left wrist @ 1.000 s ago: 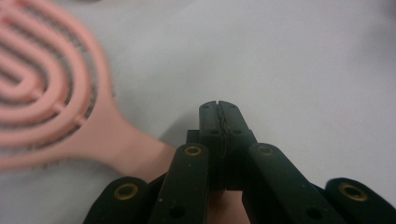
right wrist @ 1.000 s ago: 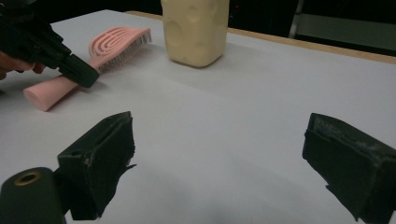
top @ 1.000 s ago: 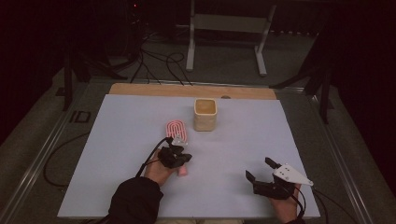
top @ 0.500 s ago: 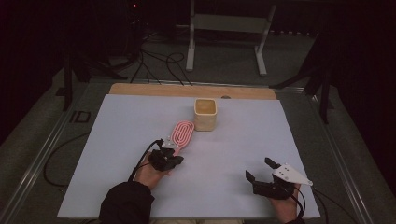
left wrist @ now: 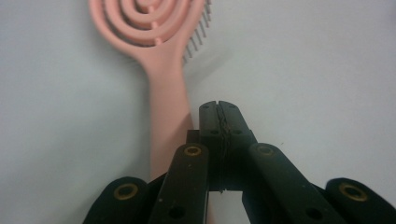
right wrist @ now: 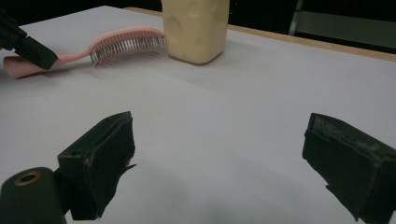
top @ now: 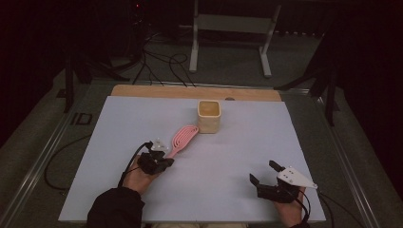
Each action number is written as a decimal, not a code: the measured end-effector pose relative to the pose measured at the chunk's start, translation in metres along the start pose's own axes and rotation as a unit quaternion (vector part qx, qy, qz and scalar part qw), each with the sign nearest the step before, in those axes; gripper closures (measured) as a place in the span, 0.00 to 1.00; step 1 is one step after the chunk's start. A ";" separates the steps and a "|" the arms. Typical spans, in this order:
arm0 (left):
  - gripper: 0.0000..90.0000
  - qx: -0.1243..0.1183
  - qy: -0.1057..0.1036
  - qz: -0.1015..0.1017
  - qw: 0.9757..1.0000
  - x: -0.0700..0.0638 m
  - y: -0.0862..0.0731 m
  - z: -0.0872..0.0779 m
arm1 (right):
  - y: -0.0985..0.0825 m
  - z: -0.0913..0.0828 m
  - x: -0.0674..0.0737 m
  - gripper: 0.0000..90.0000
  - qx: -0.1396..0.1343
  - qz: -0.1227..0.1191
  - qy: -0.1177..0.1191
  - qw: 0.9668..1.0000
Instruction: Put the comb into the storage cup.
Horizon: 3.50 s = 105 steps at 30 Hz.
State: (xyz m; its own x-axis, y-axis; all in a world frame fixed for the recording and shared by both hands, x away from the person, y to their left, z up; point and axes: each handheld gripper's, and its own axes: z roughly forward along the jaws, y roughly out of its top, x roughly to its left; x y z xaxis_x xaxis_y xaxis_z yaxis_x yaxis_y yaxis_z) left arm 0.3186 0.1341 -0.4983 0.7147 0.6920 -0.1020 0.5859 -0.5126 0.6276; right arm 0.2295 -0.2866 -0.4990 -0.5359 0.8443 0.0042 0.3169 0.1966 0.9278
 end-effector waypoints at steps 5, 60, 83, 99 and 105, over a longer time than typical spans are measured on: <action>1.00 0.001 0.022 -0.009 1.000 0.006 -0.003 -0.005 | 0.000 0.000 0.000 0.10 0.000 0.001 -0.001 1.000; 0.00 -0.243 0.136 -0.037 0.960 0.010 -0.087 -0.089 | 0.000 0.000 0.002 0.10 -0.004 -0.002 0.009 1.000; 0.00 -0.256 0.140 -0.054 0.955 0.023 -0.106 -0.089 | 0.003 0.003 0.004 0.10 -0.015 -0.014 0.018 1.000; 0.02 -0.228 0.111 -0.026 0.967 0.017 -0.078 -0.088 | 0.002 0.003 0.005 0.10 -0.012 -0.011 0.012 1.000; 0.01 -0.210 0.094 -0.019 0.973 0.016 -0.061 -0.086 | 0.001 0.002 0.003 0.10 -0.013 -0.002 0.008 1.000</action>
State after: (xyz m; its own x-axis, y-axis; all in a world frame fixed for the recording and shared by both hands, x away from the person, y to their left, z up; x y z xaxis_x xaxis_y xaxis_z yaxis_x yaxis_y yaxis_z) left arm 0.2620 0.2202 -0.4717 0.5895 0.8076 -0.0127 0.3746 -0.2595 0.8901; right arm 0.2296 -0.2833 -0.4988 -0.5502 0.8350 0.0057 0.2936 0.1870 0.9375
